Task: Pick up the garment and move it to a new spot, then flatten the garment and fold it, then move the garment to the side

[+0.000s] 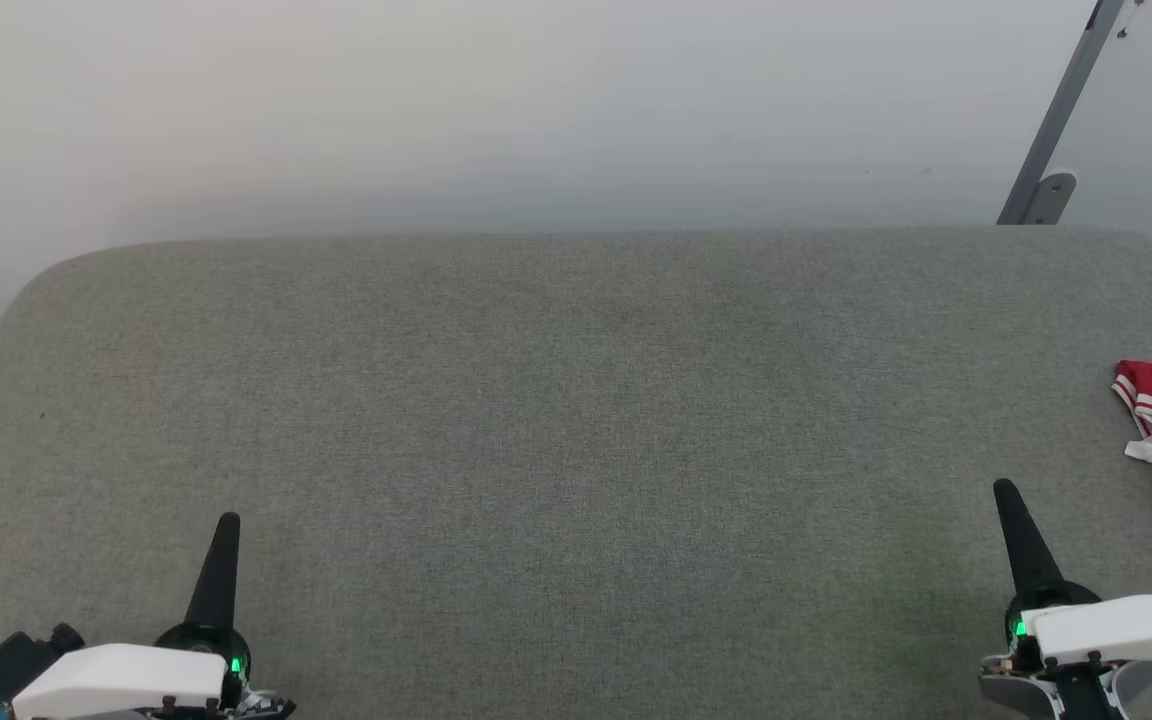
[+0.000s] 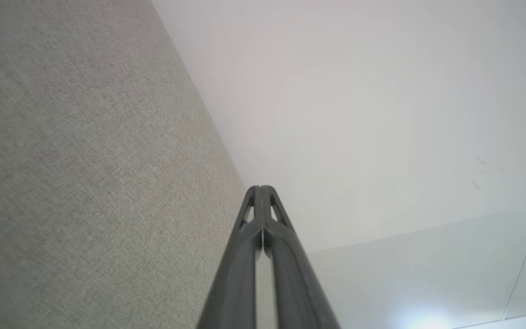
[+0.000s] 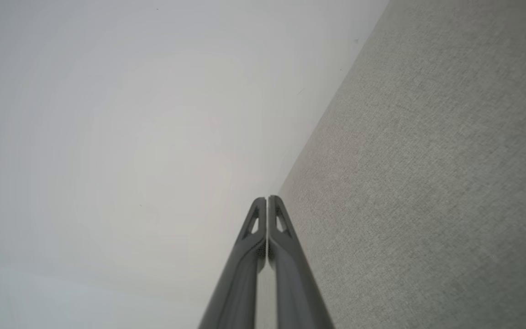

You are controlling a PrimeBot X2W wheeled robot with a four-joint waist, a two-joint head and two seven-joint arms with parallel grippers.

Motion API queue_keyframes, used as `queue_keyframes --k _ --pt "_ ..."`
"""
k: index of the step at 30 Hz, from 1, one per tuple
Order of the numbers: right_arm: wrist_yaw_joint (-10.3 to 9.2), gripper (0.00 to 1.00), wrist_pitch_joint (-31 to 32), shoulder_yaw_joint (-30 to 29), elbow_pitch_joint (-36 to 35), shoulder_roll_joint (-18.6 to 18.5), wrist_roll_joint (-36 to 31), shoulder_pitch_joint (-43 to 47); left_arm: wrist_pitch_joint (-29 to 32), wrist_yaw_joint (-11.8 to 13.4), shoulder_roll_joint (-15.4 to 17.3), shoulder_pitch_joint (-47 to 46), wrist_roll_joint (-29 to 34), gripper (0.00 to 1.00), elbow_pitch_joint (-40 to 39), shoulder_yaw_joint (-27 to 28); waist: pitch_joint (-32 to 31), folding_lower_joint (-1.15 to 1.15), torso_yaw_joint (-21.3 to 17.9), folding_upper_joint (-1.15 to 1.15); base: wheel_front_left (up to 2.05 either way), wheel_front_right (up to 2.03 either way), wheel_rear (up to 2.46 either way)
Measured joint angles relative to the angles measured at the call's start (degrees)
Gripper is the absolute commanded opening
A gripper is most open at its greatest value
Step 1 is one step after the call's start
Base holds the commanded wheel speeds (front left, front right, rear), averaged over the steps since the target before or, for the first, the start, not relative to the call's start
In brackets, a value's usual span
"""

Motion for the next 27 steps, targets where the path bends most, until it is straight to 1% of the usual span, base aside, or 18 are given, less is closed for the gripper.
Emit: queue_keyframes --k 27 --pt "-0.01 0.0 3.4 -0.2 0.4 0.7 12.6 -2.5 3.4 0.0 -2.1 -3.5 -10.1 0.0 1.6 1.2 0.7 0.0 -0.2 0.0 0.0 0.0 0.0"
